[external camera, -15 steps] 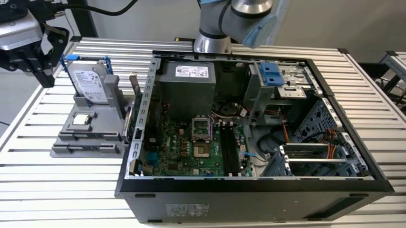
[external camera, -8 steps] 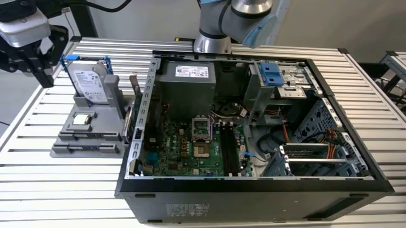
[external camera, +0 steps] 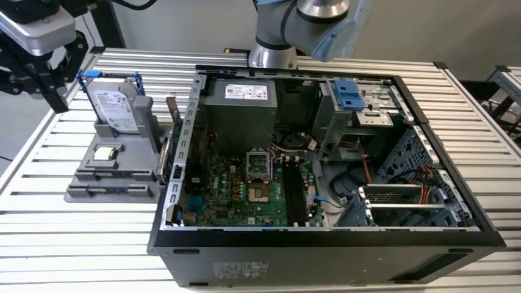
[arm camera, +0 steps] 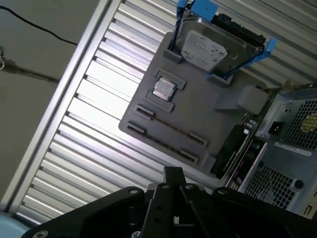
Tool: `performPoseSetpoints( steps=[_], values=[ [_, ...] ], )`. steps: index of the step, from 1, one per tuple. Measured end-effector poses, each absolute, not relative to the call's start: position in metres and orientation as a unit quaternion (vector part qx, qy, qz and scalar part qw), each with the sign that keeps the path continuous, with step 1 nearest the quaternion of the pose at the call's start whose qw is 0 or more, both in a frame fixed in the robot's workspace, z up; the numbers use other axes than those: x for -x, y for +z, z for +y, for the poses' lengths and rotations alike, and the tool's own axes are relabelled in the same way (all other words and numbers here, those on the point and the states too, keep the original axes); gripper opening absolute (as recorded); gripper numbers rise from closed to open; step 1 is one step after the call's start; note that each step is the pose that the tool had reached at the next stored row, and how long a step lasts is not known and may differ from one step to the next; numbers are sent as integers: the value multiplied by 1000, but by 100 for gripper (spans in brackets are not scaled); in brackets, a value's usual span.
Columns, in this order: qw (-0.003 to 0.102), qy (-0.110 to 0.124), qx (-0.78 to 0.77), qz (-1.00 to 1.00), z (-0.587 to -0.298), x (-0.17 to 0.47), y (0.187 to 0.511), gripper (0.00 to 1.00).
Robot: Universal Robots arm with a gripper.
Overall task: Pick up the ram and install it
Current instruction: 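Reach for the ram, then pick up the ram and move it above insertion slot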
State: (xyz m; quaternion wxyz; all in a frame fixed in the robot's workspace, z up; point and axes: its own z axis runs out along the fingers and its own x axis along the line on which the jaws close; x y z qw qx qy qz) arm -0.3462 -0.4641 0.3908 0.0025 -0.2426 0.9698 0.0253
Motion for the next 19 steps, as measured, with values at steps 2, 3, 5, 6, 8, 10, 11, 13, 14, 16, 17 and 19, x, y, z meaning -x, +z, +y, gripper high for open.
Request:
performPoseSetpoints(
  steps=[2,3,5,6,8,10,11,13,14,16,17,19],
  values=[
    [2,25,260,965,-464,346,391,0],
    [2,25,269,963,-464,346,391,0],
    [1,25,286,958,-464,346,391,0],
    [1,25,295,955,-464,346,391,0],
    [1,25,311,950,-464,346,391,0],
    [0,25,327,945,-464,346,391,0],
    [0,25,334,942,-464,346,391,0],
    [-1,24,350,936,-464,346,391,0],
    [-1,24,358,933,-464,346,391,0],
    [-2,23,375,927,-464,346,391,0],
    [-2,23,383,924,-464,346,391,0],
    [-3,23,398,917,-464,346,391,0]
  ],
)
